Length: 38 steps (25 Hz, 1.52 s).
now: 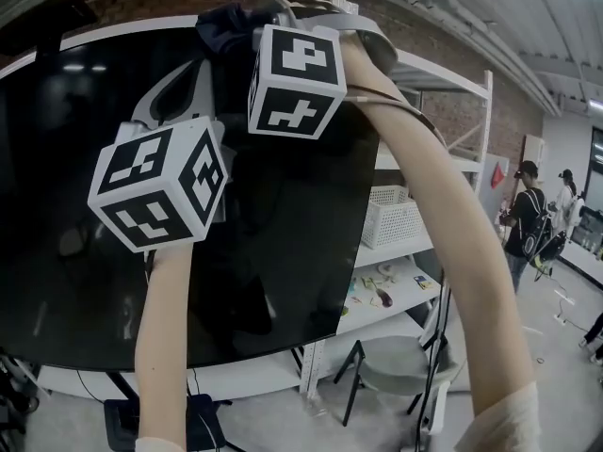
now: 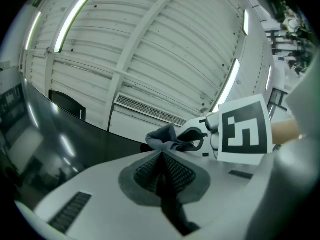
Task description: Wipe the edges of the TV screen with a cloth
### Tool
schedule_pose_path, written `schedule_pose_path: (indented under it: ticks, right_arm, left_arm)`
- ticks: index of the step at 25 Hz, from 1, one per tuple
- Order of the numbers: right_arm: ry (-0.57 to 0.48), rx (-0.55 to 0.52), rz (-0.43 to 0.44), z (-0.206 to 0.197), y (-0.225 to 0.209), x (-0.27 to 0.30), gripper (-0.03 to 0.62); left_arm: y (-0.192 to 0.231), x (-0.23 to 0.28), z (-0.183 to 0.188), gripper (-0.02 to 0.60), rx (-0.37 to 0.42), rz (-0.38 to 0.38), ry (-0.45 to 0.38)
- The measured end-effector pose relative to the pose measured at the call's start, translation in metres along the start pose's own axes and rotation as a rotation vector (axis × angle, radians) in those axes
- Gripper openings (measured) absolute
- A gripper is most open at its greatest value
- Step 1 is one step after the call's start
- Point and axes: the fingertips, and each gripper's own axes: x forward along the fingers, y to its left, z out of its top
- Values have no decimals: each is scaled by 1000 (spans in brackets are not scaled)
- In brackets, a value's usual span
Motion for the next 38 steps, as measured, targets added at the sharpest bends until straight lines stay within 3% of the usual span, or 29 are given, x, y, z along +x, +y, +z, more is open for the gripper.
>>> schedule_pose_path:
  ticks: [9,21,28,38]
  right_arm:
    - [-47,16,-36,-76,8,-11,49]
    - [-94,15,-79,-170,18,-33,49]
    - [-145,84,-95,-197,19,-42,49]
    - [-217,218,-118,-205,15,-53,49]
  left_arm:
    - [-64,31,-36,14,76,16,48]
    - [-140,55,-76,14,100,75,97]
    - [-163,51,-80,14,171,120,123]
    - [-175,39,-68,14,247,165,148]
